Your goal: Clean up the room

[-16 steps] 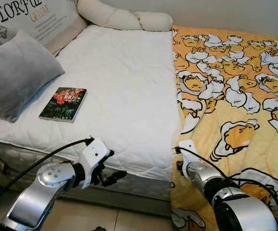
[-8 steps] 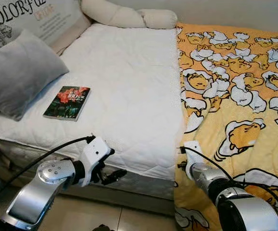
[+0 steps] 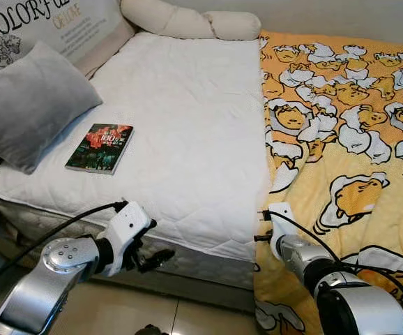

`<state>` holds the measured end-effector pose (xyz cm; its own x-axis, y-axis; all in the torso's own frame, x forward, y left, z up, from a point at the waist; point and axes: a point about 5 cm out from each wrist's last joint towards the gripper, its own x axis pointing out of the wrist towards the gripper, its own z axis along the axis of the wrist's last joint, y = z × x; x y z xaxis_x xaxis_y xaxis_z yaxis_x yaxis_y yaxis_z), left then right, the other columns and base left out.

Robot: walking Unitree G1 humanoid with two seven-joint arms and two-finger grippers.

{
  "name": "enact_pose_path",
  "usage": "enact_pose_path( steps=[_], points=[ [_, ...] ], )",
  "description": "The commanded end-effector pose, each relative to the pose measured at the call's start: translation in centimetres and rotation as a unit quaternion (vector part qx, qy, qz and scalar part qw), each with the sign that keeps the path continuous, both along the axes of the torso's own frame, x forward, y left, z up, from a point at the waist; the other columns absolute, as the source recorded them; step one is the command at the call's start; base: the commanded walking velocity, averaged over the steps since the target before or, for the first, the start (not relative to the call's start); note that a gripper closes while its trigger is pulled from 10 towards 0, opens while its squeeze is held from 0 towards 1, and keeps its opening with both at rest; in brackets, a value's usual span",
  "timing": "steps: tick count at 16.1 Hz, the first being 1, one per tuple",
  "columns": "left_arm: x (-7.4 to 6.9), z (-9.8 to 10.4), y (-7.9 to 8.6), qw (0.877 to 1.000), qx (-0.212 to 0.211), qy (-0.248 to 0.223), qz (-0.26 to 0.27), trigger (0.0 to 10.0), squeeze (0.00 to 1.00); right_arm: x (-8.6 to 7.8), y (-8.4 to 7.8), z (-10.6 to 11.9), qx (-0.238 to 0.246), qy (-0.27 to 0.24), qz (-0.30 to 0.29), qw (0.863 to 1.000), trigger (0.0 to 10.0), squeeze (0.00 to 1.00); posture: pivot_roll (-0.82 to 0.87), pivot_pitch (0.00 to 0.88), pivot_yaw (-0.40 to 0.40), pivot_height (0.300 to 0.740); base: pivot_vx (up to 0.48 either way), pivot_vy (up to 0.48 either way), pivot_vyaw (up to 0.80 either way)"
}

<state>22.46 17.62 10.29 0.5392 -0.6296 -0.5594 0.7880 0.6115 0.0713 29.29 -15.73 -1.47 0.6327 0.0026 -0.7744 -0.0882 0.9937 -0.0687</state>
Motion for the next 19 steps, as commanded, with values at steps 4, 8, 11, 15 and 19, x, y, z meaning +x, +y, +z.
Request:
enact_pose_path(
  steps=[4,8,11,15,19],
  points=[
    [0.5,0.7,0.3,1.0,-0.003,-0.019,0.016,10.0,0.0,0.4,0.0,0.4,0.025,-0.014,0.011,1.0,0.0,0.0,0.14,0.0,-0.011,0.74,0.0,0.0,0.0],
    [0.8,0.6,0.2,1.0,-0.005,-0.024,0.017,10.0,0.0,0.5,1.1,0.7,0.13,-0.022,0.053,0.99,0.0,0.0,0.09,0.0,0.015,0.74,0.0,0.0,0.0],
    [1.5,0.9,0.1,0.999,-0.007,-0.036,0.018,10.0,0.0,0.3,1.5,0.9,0.211,-0.03,0.064,0.975,0.0,0.0,0.09,0.0,0.018,0.74,0.0,0.0,0.0],
    [1.6,0.8,0.1,0.999,-0.006,-0.039,0.017,10.0,0.0,0.3,1.2,0.7,0.124,-0.05,0.082,0.988,4.3,0.0,0.08,0.0,0.019,0.74,0.0,0.0,0.0],
    [1.4,0.5,0.1,0.999,-0.005,-0.036,0.015,10.0,0.0,1.4,2.3,1.5,0.057,-0.093,0.051,0.993,10.0,1.0,0.07,0.0,0.019,0.74,0.0,0.0,0.0]
  ],
)
